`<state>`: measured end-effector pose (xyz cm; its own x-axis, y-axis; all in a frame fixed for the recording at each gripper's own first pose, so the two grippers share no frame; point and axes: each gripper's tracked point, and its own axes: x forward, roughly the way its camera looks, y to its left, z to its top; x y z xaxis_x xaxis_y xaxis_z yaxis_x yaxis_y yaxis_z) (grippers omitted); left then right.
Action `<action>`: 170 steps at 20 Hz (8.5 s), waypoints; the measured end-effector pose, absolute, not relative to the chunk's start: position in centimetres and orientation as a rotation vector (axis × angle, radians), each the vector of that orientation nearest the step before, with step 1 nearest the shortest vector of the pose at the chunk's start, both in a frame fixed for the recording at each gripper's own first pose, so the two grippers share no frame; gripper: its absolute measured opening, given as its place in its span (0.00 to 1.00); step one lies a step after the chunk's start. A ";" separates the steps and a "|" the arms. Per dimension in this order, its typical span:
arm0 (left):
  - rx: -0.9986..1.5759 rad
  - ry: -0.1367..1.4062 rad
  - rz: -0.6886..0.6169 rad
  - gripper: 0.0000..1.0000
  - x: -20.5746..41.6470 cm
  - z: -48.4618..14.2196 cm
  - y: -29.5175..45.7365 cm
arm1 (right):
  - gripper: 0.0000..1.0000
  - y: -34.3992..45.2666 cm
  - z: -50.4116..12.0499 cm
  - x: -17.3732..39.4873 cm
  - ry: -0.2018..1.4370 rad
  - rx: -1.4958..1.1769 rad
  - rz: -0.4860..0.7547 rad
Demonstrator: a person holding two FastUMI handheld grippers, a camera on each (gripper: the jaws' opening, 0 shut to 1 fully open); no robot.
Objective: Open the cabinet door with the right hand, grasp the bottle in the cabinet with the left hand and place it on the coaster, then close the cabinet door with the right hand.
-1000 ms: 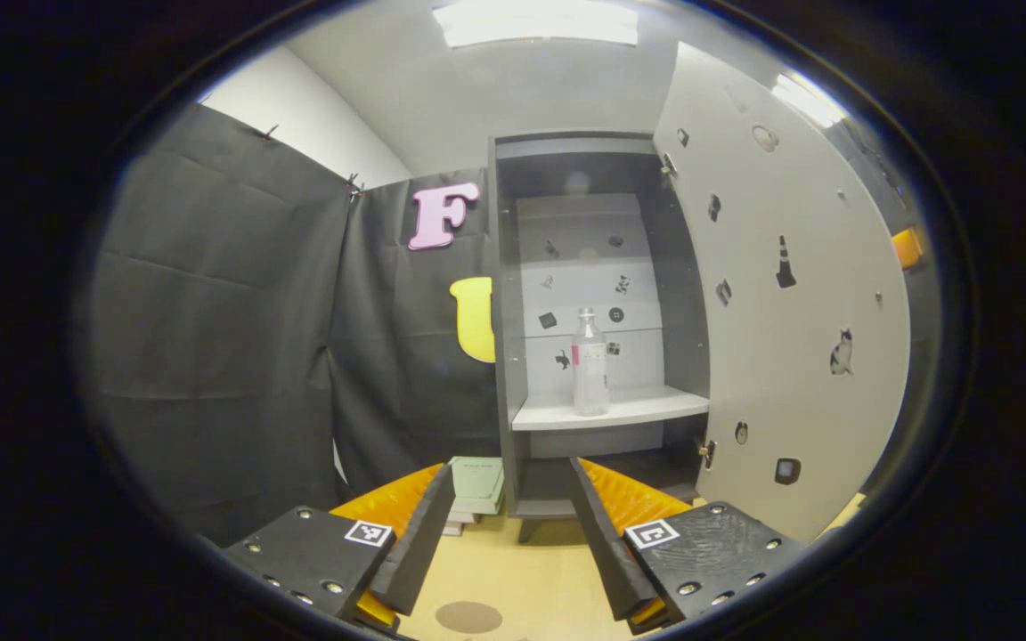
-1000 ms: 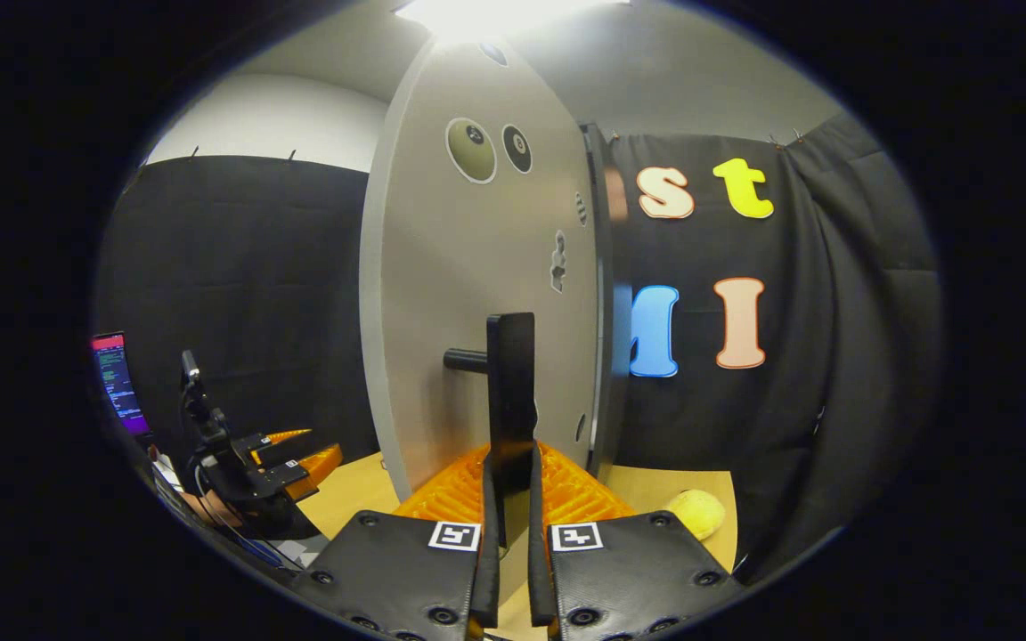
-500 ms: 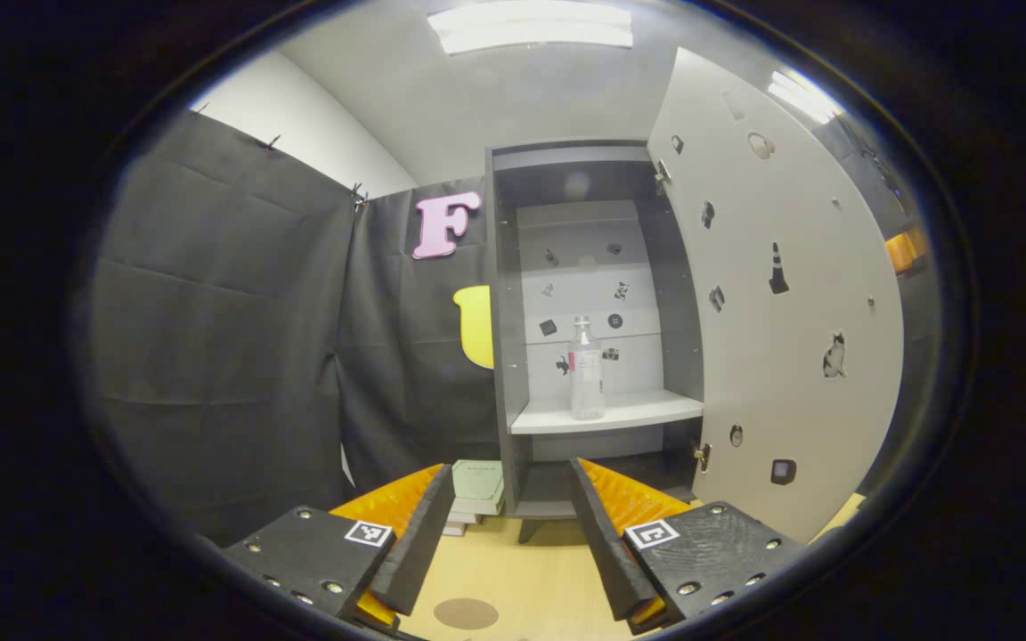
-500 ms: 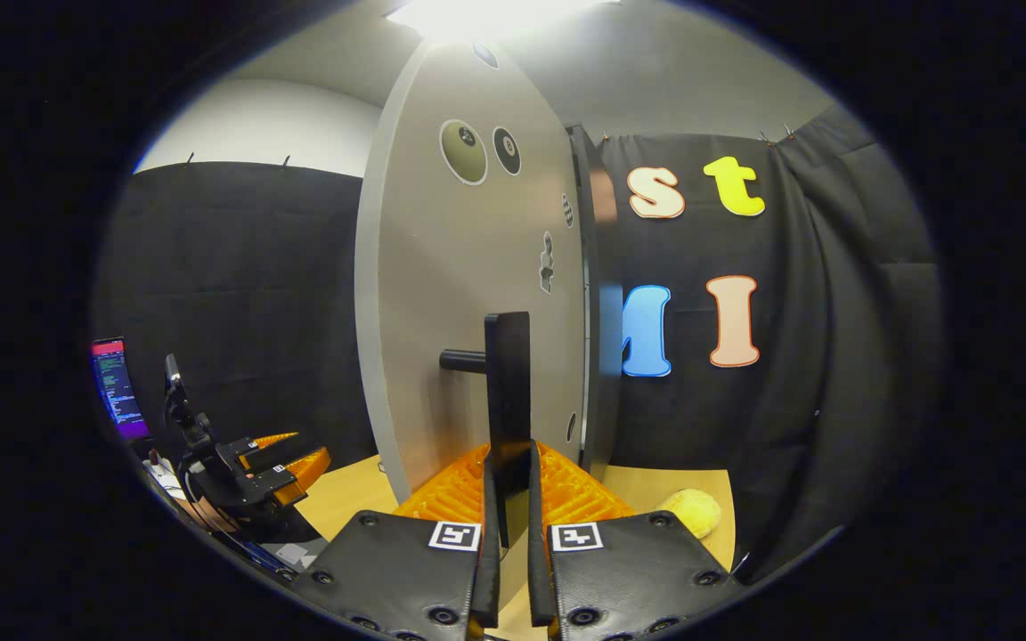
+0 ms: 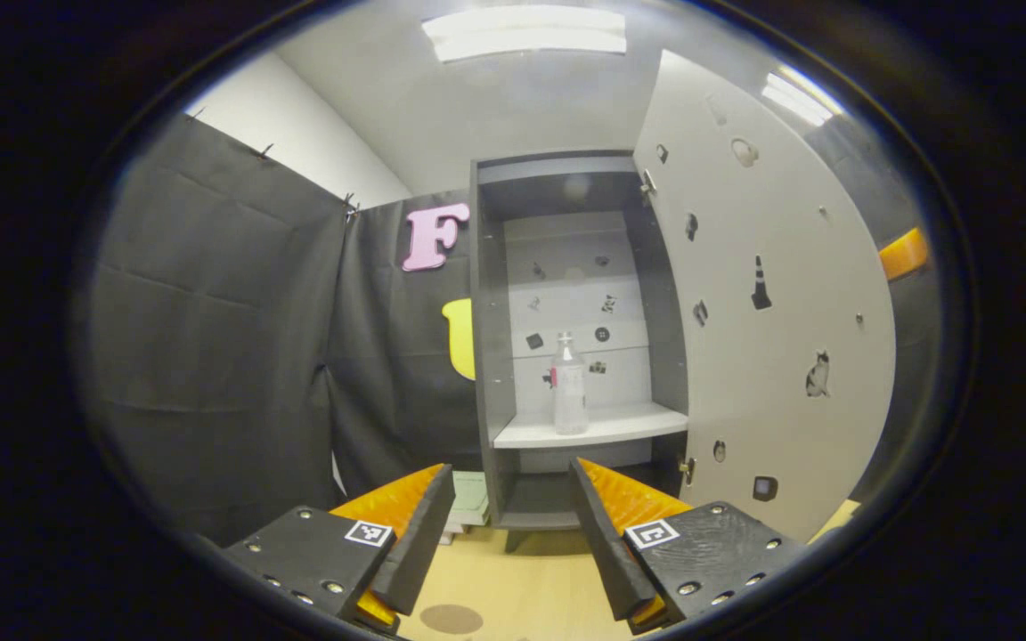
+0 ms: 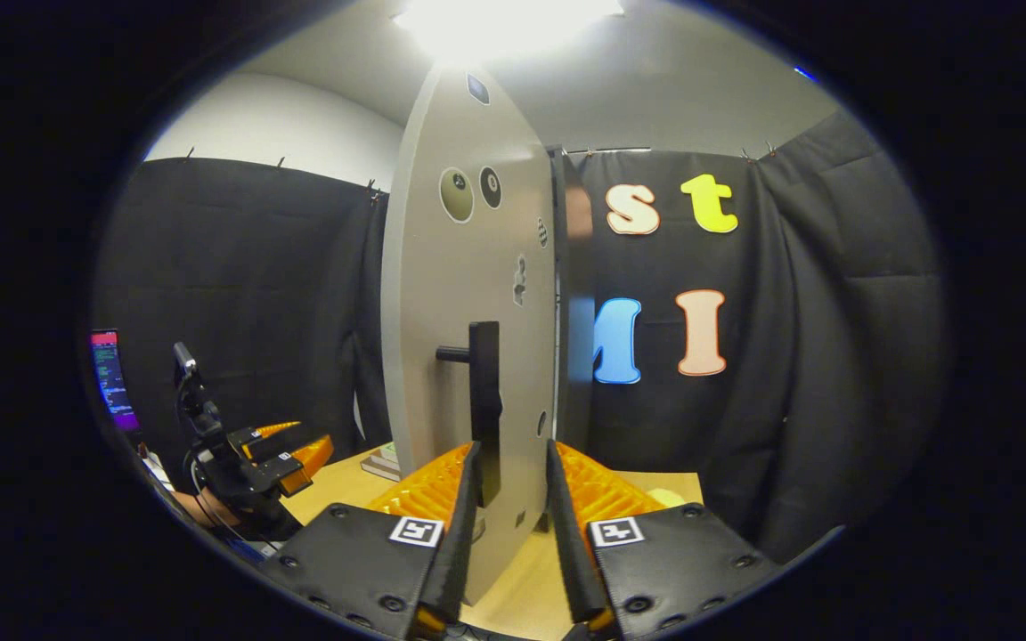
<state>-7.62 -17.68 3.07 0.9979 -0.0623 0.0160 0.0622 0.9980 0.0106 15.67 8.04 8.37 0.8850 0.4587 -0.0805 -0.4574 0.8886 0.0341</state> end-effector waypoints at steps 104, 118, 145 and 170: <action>-0.121 0.112 0.046 0.74 -1.9 -11.1 -6.1 | 0.98 -2.5 -5.9 22.0 0.251 0.023 0.071; -0.103 0.237 0.110 0.75 -3.6 -24.1 -6.0 | 0.98 -3.5 -7.2 21.7 0.302 -0.024 0.062; -0.009 0.320 0.144 0.79 -5.3 -29.6 -6.4 | 0.99 -0.2 -7.5 21.4 0.307 -0.065 0.124; 0.127 0.117 0.206 0.77 -6.0 -0.3 -6.8 | 0.97 1.7 1.8 25.7 0.175 0.117 0.283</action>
<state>-6.04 -6.84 -0.28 0.9721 0.2110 -0.1022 -0.1963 0.9709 0.1375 25.65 1.67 1.78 0.9452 0.2875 -0.1549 -0.2672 0.9535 0.1394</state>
